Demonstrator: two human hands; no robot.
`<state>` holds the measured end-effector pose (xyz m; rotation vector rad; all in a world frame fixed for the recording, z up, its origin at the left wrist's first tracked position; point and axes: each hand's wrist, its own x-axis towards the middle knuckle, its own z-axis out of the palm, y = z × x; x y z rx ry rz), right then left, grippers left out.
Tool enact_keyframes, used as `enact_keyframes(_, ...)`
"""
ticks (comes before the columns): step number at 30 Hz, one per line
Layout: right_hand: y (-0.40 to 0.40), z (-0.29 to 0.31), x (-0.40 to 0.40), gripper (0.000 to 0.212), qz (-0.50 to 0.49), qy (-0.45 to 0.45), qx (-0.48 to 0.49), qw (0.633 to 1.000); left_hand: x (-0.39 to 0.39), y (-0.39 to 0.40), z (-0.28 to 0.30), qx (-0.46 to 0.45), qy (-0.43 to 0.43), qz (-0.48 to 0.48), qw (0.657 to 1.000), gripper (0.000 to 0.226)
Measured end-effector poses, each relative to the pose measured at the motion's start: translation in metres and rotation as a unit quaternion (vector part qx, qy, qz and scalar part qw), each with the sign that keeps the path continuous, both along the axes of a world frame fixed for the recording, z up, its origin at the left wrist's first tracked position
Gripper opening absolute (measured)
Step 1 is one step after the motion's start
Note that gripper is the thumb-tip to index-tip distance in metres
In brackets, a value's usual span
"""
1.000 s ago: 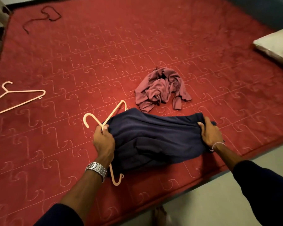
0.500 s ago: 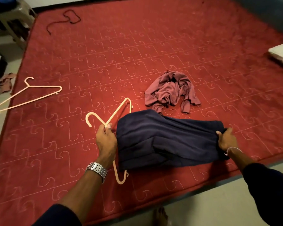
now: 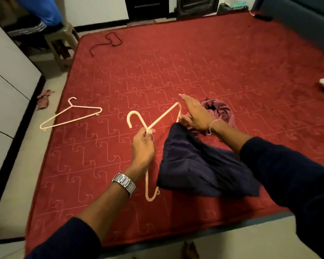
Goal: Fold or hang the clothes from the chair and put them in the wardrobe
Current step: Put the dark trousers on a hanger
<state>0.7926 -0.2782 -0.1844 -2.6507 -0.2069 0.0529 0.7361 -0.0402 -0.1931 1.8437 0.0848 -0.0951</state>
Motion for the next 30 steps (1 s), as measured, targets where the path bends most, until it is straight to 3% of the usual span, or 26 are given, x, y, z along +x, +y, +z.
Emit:
enact_keyframes(5, 0.011, 0.070, 0.036, 0.056, 0.086, 0.009, -0.023, 0.996, 0.014, 0.025, 0.073, -0.039, -0.028, -0.024, 0.999, 0.024)
enact_keyframes(11, 0.049, 0.148, 0.048, 0.030, 0.131, -0.091, -0.062, 0.985, 0.021, 0.075, 0.160, -0.009, -0.072, -0.064, 0.995, 0.023)
enact_keyframes(16, 0.092, 0.208, 0.045, 0.024, 0.205, -0.144, -0.061, 0.966, 0.021, 0.129, 0.224, 0.009, -0.092, -0.090, 0.992, 0.023)
enact_keyframes(20, 0.125, 0.239, 0.045, 0.022, 0.230, -0.137, -0.035, 0.963, 0.013, 0.173, 0.269, 0.033, -0.089, -0.103, 0.990, 0.028)
enact_keyframes(30, 0.228, 0.292, 0.043, 0.018, 0.259, -0.253, 0.009, 0.932, -0.011, 0.275, 0.352, 0.159, -0.170, 0.005, 0.972, 0.026)
